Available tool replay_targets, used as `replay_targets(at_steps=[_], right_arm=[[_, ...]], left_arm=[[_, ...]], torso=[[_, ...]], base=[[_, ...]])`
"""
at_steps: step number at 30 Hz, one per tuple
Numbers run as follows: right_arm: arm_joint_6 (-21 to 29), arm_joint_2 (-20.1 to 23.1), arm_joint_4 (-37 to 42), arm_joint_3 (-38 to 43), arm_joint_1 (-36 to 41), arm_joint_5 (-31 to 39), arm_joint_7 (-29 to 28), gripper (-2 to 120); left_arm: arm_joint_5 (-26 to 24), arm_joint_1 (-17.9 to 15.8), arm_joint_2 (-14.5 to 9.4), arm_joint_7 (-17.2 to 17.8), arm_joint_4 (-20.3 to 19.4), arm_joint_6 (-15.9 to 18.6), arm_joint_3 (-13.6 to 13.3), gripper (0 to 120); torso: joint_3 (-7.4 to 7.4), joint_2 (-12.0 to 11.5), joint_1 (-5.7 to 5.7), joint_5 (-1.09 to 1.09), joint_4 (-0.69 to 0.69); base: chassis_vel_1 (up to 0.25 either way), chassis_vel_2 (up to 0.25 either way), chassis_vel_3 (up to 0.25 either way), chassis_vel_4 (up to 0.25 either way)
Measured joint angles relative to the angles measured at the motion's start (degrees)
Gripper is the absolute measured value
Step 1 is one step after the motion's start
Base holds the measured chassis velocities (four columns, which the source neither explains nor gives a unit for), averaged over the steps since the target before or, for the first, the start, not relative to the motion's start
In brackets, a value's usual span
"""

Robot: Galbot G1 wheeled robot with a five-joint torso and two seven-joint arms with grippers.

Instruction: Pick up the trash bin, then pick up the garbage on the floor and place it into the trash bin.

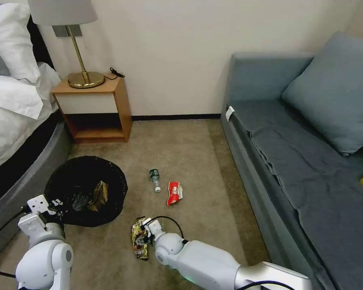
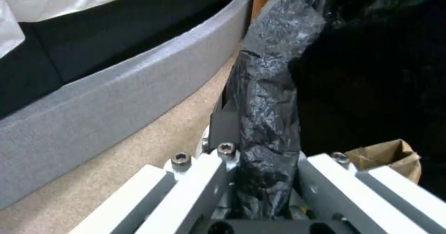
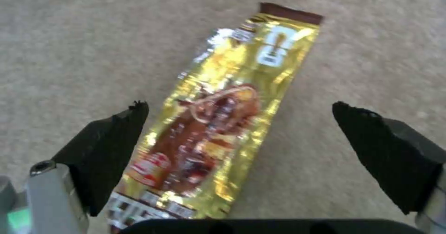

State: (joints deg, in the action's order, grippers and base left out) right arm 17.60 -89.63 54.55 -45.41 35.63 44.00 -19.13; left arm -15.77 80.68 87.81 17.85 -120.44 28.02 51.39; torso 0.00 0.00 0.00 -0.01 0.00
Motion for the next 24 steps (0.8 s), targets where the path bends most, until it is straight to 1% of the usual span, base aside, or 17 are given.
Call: replay_targets(at_steps=[4,24], right_arm=[[-0.49,-0.42,-0.80,-0.30,0.53,-1.14,0.30,100],[-2.23,0.26,-2.23,-0.89,2.41,-4.58,1.30,100]], left_arm=[[-0.02,0.18,-0.01,-0.02,0.04,-0.25,-0.04,2],[0.20,0.56,0.07,-0.10,0.07,-1.00,-0.30,2]], torso=[[0.00,0.00,0.00,0.00,0.00],[0.00,0.00,0.00,0.01,-0.01]], base=[[0.000,0.000,0.000,0.000],[0.000,0.000,0.000,0.000]])
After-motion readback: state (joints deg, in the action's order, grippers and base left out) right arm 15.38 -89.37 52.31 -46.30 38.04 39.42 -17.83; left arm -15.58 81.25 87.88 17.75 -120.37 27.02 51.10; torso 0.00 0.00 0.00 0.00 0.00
